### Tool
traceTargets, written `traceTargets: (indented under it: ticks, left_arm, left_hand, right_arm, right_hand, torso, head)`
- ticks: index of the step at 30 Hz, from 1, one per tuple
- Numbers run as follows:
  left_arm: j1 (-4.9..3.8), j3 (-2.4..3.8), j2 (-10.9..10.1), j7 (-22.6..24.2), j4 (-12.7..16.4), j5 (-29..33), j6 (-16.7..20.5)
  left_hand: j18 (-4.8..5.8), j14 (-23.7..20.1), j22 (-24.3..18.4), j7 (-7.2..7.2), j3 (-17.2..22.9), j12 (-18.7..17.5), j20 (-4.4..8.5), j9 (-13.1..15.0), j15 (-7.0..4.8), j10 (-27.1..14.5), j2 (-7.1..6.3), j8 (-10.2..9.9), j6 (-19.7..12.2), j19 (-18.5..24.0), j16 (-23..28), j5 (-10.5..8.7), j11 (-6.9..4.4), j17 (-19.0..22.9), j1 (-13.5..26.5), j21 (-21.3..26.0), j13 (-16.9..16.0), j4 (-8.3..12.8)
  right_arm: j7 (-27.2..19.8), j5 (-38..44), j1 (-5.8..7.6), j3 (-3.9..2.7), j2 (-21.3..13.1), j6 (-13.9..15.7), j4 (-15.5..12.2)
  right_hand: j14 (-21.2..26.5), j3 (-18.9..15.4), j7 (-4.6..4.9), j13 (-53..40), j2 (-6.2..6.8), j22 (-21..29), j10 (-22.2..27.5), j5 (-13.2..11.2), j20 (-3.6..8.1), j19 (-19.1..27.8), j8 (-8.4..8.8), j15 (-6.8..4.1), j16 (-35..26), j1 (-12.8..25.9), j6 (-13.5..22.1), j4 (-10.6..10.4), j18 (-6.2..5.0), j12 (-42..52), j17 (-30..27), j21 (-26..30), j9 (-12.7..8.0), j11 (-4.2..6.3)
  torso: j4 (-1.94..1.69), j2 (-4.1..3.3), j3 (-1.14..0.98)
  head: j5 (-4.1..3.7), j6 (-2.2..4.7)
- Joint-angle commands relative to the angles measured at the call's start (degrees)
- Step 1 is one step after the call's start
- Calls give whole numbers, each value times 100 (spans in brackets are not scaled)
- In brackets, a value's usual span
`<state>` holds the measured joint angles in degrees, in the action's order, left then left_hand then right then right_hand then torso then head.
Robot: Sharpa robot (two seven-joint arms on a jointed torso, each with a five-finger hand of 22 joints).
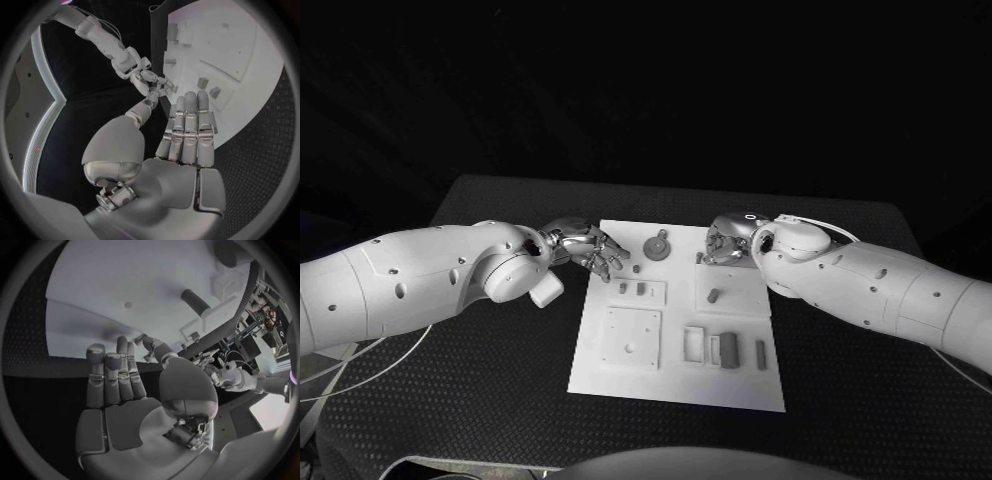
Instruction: Assemble the parts on the task board
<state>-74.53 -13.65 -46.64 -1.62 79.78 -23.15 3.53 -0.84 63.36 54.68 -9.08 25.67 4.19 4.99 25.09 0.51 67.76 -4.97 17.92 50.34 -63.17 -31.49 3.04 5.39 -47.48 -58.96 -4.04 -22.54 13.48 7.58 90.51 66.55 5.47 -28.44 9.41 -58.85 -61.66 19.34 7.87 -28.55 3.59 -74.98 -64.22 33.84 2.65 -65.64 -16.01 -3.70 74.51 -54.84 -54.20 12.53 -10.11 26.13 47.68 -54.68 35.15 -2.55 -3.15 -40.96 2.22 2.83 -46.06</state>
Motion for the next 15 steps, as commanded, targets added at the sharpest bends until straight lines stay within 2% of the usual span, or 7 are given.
traceTargets:
  ticks: [1, 5, 7, 8, 12, 15]
  left_arm:
    - [-4, 4, 0, 42, 15, -14, -76]
    - [-4, 4, 6, 39, 17, -14, -81]
    - [-4, 4, 7, 36, 19, -14, -84]
    - [-4, 4, 6, 32, 21, -15, -84]
    - [-4, 4, 9, 25, 21, -16, -94]
    - [-4, 4, 10, 19, 26, -16, -100]
  left_hand:
    - [52, 39, 6, 1, -7, -11, 12, -8, -2, -4, -17, 21, 11, -4, 40, -21, 34, -10, -19, -16, 6, 29]
    - [52, 39, 6, 0, -8, -11, 12, -8, -2, -4, -16, 22, 11, -4, 40, -21, 34, -10, -16, -15, 6, 28]
    - [52, 39, 6, 0, -9, -10, 12, -7, -2, -4, -16, 22, 11, -4, 40, -21, 34, -10, -15, -15, 6, 27]
    - [52, 39, 6, 0, -9, -10, 12, -7, -2, -4, -16, 22, 11, -4, 41, -21, 34, -11, -14, -15, 6, 27]
    - [53, 39, 6, 0, -9, -10, 12, -7, -2, -4, -15, 22, 12, -4, 41, -21, 34, -11, -12, -15, 6, 26]
    - [52, 39, 6, -1, -5, -9, 13, -7, -2, -3, -5, 23, 13, -4, 43, -20, 33, -12, -15, -15, 6, 25]
  right_arm:
    - [513, -443, 12, -14, -19, -92, -43]
    - [751, -877, 29, -24, 14, -211, -69]
    - [841, -1156, 37, -27, 52, -276, -31]
    - [889, -1244, 44, -28, 80, -297, 2]
    - [1093, -1366, 73, -37, 163, -375, 186]
    - [1201, -1746, 110, -39, 226, -580, 351]
  right_hand:
    - [10, 1, -45, -395, 30, -92, -254, 24, 25, -36, 1, -92, -4, 152, -27, -114, -489, 363, -3, 23, 3, 97]
    - [-58, 30, -83, -1234, 105, -120, -38, 16, 89, -96, 7, -154, 112, 246, -45, -163, -489, 1231, 61, -103, 34, 170]
    - [-102, 22, -121, -1695, 141, -127, 122, 16, 97, -120, 51, -132, 268, 249, 12, -118, -489, 1762, 152, -196, 34, 185]
    - [-92, 35, -76, -1945, 126, -130, 257, 19, 102, -122, 69, -171, 354, 261, 27, -112, -489, 2042, 205, -262, 38, 167]
    - [-87, 53, -79, -2128, 120, -126, 362, 18, 104, -106, 84, -158, 440, 314, 35, -133, -489, 2276, 249, -349, 49, 179]
    - [-89, 63, -78, -2155, 107, -124, 383, 19, 108, -104, 94, -159, 455, 339, 44, -154, -489, 2316, 254, -370, 47, 180]
  torso:
    - [11, 5, -3]
    - [17, 4, -3]
    - [15, 3, -5]
    - [14, 2, -7]
    - [11, 2, -8]
    - [4, 6, -2]
  head:
    - [1, 6]
    - [-2, 14]
    - [-3, 16]
    - [-4, 21]
    - [-14, 28]
    - [-25, 34]
